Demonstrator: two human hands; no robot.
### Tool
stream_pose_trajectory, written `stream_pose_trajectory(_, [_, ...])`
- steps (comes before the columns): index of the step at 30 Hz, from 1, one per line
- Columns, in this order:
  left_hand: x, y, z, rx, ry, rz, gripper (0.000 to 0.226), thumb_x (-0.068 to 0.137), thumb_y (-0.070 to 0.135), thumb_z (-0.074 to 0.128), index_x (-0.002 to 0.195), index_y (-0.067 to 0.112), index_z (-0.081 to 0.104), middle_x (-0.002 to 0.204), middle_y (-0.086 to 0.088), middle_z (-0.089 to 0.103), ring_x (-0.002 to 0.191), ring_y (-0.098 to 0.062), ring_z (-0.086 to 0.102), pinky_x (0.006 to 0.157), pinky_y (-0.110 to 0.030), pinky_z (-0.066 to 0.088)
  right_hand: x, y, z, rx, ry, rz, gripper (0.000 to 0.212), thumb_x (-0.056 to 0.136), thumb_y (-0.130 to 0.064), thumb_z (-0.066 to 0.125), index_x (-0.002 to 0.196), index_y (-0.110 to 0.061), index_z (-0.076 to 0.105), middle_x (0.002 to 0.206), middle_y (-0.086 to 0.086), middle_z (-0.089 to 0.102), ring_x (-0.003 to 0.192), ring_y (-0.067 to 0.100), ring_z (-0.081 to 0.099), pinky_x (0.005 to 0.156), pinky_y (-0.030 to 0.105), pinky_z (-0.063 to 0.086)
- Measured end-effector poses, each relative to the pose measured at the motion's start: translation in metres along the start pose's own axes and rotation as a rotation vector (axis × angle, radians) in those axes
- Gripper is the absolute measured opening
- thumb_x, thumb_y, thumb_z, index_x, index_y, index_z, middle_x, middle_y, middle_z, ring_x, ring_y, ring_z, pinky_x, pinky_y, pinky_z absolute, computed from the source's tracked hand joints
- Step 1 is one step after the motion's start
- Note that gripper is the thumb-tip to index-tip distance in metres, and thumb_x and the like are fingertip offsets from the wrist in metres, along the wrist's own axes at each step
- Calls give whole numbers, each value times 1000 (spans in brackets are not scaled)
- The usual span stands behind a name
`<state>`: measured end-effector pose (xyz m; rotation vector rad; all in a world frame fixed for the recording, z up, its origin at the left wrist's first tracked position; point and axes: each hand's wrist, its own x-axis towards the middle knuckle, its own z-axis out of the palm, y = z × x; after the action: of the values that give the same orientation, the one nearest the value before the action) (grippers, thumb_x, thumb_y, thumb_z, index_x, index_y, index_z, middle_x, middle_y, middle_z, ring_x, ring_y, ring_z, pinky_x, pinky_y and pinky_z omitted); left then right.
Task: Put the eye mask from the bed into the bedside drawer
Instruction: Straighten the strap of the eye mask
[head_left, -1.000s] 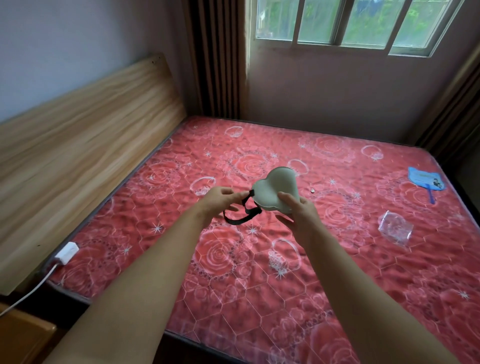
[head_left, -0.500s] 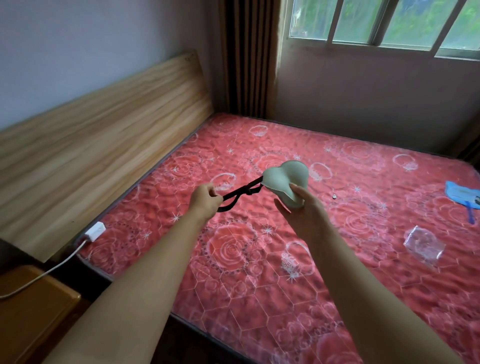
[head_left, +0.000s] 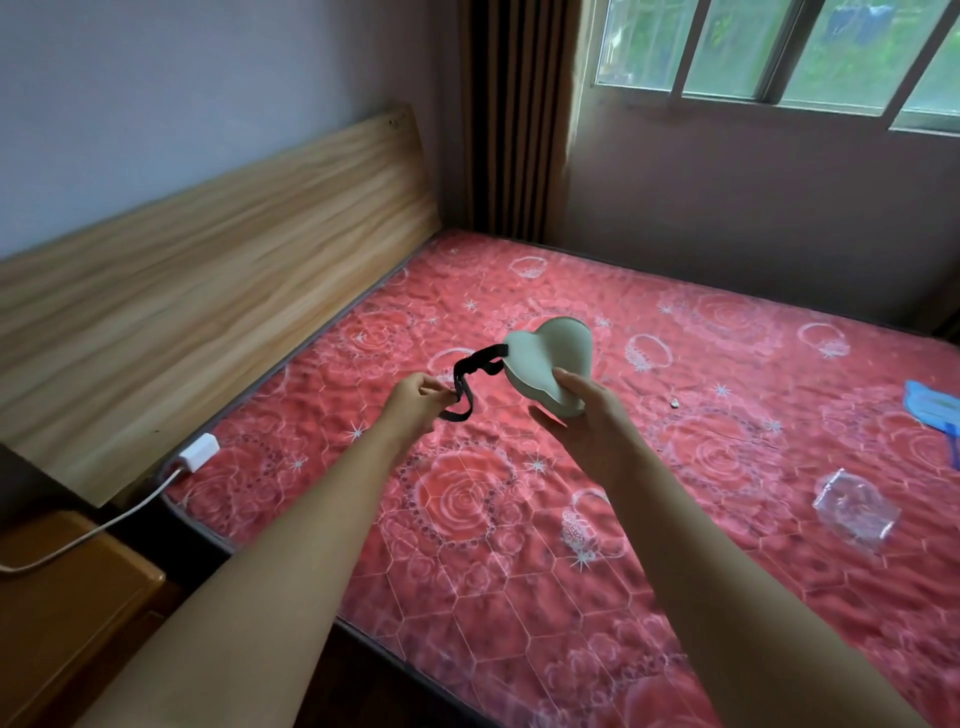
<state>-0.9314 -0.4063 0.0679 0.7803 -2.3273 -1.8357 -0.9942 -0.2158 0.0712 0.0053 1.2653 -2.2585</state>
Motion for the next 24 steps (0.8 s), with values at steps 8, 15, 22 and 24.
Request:
stream_pose_trajectory(8, [-15,5,-12,-119,228,76,17,86,5,50,97,4,63,80,-3,60,69,-10,55,53,-19,48,8,14,9,-131,-5,29,5,87,-11,54,85,-13,57,83,4,61,75,12,61,82,32,49])
stream_pose_trajectory(15, [-33,-13,-48,-341,173,-48,30,91,34,47,91,9,63,81,-5,68,73,-18,66,61,-29,55,15,50,55,-361,-69,98,6,87,-16,56,81,-17,59,82,2,59,76,14,55,71,29,44])
stream_pose_trajectory(22, [-73,-57,-117,-416,334,-20,6,82,16,63,87,15,66,81,-4,68,69,-15,67,66,-25,55,14,117,124,-556,-216,223,7,84,-25,61,81,-19,60,84,3,63,76,17,59,63,26,44])
stream_pose_trajectory(24, [-94,-70,-144,-432,432,-31,12,81,8,63,93,8,65,83,-6,66,70,-16,66,64,-22,55,8,138,148,-624,-287,262,12,82,-30,63,79,-18,61,81,1,63,74,14,58,63,27,44])
